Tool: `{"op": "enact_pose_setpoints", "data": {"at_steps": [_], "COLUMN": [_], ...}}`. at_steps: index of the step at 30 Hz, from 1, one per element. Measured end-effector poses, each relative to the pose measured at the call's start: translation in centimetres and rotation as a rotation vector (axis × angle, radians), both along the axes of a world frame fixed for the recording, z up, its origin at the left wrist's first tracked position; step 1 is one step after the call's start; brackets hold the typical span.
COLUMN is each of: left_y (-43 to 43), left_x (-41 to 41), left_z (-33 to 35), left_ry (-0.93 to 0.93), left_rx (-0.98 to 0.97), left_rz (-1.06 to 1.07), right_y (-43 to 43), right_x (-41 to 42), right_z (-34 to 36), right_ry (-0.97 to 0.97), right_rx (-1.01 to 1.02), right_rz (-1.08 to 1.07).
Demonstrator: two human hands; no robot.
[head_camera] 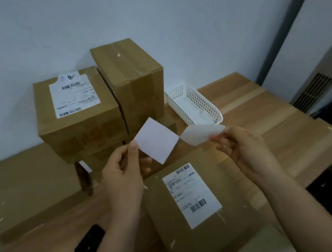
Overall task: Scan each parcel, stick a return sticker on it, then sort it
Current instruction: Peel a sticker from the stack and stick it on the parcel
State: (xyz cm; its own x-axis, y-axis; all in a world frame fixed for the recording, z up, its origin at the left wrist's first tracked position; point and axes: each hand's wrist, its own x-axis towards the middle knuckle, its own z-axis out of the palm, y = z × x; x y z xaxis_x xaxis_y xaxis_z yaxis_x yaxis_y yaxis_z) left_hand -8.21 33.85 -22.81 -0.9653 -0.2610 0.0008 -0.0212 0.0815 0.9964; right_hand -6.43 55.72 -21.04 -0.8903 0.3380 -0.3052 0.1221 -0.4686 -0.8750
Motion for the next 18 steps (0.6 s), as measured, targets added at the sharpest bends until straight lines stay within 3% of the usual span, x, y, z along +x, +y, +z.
{"op": "enact_pose_setpoints", "data": {"at_steps": [3,6,8,14,18], "left_y": [4.2,8.4,10.6,13.1,13.2], "left_x": [-1.3,-2.6,-3.5,-4.7,-4.8], "left_z": [-1.4,-3.0,-4.1,-6.3,-7.4], "left_ry": [-0.058,-0.094,-0.099,-0.136,-0.168], "left_rx": [0.098,0.150,0.118,0.008,-0.049], "left_rz": [0.052,0.091,0.128,0.205,0.246], "right_y": [4.1,7.9,10.2,14.0,14.2], "right_x": [-2.7,-6.4,-9.0,-17.1,-20.4], "right_z": [-1.7,-3.8,-5.8,-12.6,-15.9], "right_ry": [-0.017,-0.057,-0.066,0.050,0.048], "right_rx": [-0.034,0.074,0.261,1.091,1.311], "right_rz": [0.021,0.025,0.056,0.357,0.537]}}
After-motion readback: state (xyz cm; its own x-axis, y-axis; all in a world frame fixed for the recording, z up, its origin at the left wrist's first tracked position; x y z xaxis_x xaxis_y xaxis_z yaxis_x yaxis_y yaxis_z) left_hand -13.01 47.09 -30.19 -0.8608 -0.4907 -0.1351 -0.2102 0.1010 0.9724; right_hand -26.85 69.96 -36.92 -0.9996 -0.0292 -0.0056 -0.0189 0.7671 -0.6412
